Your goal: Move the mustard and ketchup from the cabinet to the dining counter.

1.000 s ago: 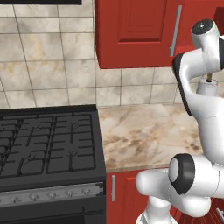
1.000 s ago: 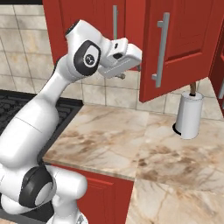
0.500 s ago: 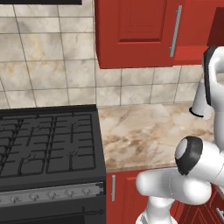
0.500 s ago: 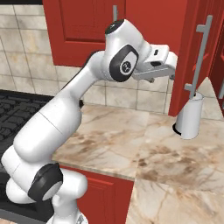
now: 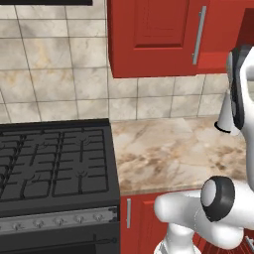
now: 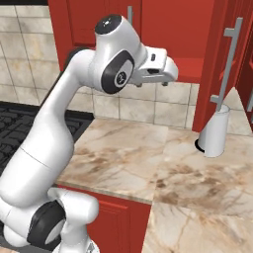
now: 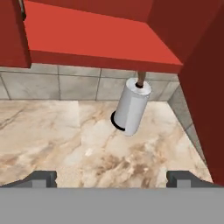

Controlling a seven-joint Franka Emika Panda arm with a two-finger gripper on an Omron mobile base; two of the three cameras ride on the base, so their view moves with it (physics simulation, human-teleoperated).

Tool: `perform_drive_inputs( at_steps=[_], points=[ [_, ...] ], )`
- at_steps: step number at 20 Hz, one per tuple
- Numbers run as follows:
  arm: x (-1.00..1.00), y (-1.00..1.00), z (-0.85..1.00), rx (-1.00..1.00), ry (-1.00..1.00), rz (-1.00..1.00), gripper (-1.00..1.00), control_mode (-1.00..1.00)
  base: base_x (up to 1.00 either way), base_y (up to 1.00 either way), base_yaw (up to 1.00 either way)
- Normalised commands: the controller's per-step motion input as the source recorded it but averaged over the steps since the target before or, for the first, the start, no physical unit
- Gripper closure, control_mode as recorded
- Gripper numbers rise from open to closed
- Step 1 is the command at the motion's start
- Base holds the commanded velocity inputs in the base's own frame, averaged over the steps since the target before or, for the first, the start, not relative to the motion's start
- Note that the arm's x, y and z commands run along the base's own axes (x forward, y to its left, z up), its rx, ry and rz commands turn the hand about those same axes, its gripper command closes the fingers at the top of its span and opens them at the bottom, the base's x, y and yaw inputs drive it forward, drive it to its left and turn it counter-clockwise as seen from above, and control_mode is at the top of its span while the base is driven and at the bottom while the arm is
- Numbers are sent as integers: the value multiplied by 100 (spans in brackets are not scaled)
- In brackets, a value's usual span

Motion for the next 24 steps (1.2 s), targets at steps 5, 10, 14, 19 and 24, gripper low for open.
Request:
perform_drive_inputs(
  at_steps=[5, 10, 14, 19, 24],
  points=[
    [24, 100, 0, 12, -4, 45, -100, -100, 0, 0, 0],
    [51, 81, 46, 5, -9, 19, -100, -100, 0, 0, 0],
    [49, 65, 36, 0, -2, 0, -100, -100, 0, 0, 0],
    [71, 17, 0, 0, -6, -7, -100, -100, 0, 0, 0],
    [58, -2, 0, 0, -18, -11, -100, -100, 0, 0, 0]
  ],
)
